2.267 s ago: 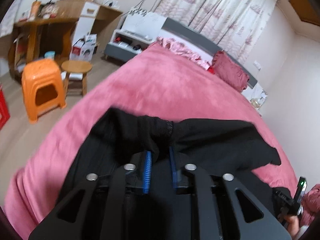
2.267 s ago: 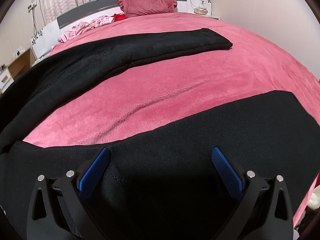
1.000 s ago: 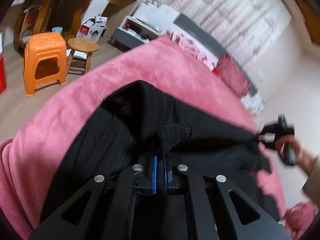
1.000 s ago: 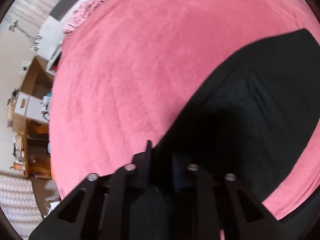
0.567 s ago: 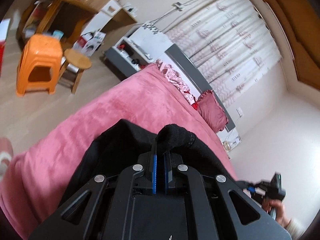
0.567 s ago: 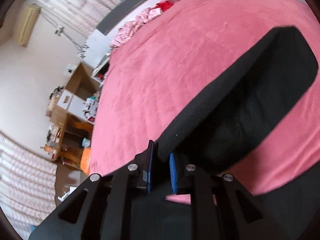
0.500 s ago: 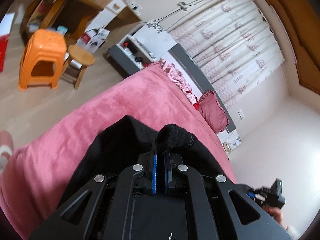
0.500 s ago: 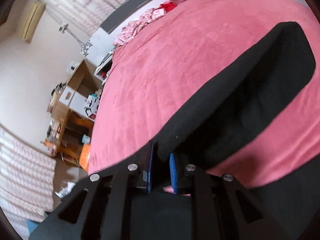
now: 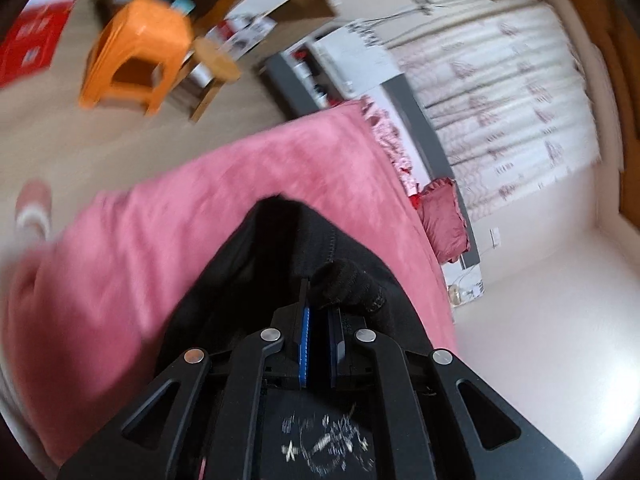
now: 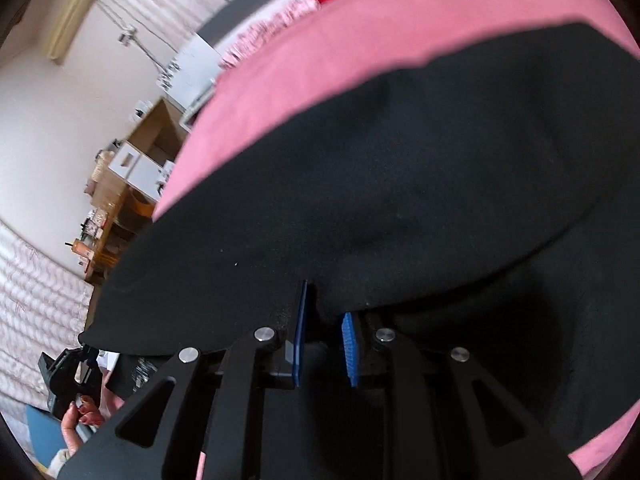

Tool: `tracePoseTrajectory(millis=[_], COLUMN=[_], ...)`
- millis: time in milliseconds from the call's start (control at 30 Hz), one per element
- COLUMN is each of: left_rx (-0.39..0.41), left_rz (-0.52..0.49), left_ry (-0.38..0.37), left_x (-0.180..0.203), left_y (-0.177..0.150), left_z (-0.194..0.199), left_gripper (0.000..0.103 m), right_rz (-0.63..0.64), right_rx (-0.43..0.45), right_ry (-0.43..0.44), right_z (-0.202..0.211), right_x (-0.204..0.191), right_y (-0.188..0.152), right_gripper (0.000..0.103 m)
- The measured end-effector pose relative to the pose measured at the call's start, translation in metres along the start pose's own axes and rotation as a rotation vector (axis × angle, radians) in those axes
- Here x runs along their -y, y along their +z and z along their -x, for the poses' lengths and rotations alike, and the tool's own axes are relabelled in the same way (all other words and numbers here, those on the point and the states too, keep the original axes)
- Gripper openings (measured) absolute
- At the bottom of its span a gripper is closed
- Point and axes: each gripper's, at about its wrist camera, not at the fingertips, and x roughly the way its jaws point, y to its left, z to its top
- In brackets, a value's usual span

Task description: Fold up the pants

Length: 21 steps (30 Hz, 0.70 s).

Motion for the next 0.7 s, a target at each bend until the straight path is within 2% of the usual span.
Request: tracePoseTrajectory(millis=[67, 133, 167, 200, 267, 333, 400, 500, 567, 700], left_rx=[-0.005, 0.015, 0.02, 0.027, 0.047, 0.027, -0.019, -0.034, -0.052, -0.06], left_rz=[0.035, 0.043, 0.058, 0.074, 0.09, 0.088, 0.064, -0.011, -0.034, -0.066], left_ry=[0.011, -0.016, -0.051, -0.097, -0.162, -0.185, -0.174, -0.151, -0.126, -0.088], left_x=[-0.004, -0.001, 0.001, 0.003, 0.007, 0.01, 0.015, 0.024, 0.027, 0.029], left_y=[-0.004, -0.006, -0.007, -0.008, -0.011, -0.014, -0.017, -0.02, -0.021, -0.021], left_z=[0.006, 0.015, 0.019, 0.023, 0.03, 0.028, 0.019, 0.009, 0.001, -0.007], left_gripper=[0.023, 0.042, 0.063, 0.077, 0.091, 0.095, 0.095, 0.095, 0.095, 0.095], right_rz=[0.02, 0.044, 0.046, 0.037, 0.005, -0.022, -0.042, -0.042, -0.061, -0.194], right_rx=[0.016, 0.03, 0.032, 0.032, 0.034, 0.037, 0.042, 0.071, 0.093, 0.131], right_ry=[0.018, 0.028, 0.035, 0.045, 0.075, 0.101, 0.135, 0.157, 0.153, 0.173], right_z=[0.001, 0.002, 0.0, -0.001, -0.003, -0.002, -0.001, 0.002, 0.007, 0.014], right_x=[0.001, 0.001, 0.004, 0.008, 0.012, 0.016, 0.017, 0.01, 0.012, 0.036], right_y=[0.004, 0.004, 0.004, 0.003, 0.002, 0.003, 0.004, 0.009, 0.012, 0.017], right_gripper=[0.017, 0.017, 0.016, 0.016, 0.016, 0.018, 0.032, 0.054, 0.055, 0.055])
